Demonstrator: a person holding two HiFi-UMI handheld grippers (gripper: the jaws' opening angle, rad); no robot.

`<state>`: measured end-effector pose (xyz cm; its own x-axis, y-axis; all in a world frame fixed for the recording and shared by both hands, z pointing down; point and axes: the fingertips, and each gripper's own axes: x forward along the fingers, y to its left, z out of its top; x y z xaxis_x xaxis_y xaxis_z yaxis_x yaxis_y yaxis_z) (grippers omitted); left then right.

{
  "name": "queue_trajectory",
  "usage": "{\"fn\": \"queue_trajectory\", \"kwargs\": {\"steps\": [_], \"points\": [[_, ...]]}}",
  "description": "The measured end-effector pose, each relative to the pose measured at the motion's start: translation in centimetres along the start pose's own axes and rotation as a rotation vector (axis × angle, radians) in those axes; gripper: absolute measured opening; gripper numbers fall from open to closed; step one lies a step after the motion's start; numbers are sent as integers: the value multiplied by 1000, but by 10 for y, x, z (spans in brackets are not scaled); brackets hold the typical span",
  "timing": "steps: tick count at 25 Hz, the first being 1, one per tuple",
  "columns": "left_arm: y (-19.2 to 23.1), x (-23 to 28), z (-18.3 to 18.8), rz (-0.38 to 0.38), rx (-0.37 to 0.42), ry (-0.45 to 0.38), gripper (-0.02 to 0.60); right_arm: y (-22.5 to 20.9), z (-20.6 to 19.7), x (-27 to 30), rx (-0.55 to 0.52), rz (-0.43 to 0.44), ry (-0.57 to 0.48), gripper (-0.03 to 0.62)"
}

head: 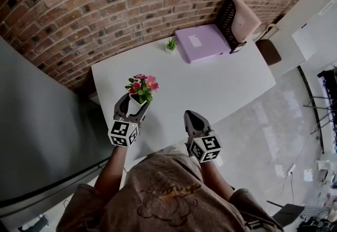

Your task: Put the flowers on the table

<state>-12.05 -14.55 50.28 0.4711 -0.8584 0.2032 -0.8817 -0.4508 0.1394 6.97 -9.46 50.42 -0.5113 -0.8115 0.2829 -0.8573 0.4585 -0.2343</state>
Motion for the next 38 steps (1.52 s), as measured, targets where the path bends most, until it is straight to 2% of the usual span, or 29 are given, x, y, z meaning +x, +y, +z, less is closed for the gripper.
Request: {"fn": "queue_trajectory", "kwargs": {"steps": [7,17,23,38], "points": [[7,46,-11,1,6,17,353,-28,-3,6,13,-25,30,3],[21,100,-59,23,39,106,354,-53,-11,10,30,-56,61,3],[30,117,-82,31,40,153,353,-61,-16,15,40,-67,81,3],[47,153,-116,68,10,202,353,-76,-26,11,57,-99,124,3]]}}
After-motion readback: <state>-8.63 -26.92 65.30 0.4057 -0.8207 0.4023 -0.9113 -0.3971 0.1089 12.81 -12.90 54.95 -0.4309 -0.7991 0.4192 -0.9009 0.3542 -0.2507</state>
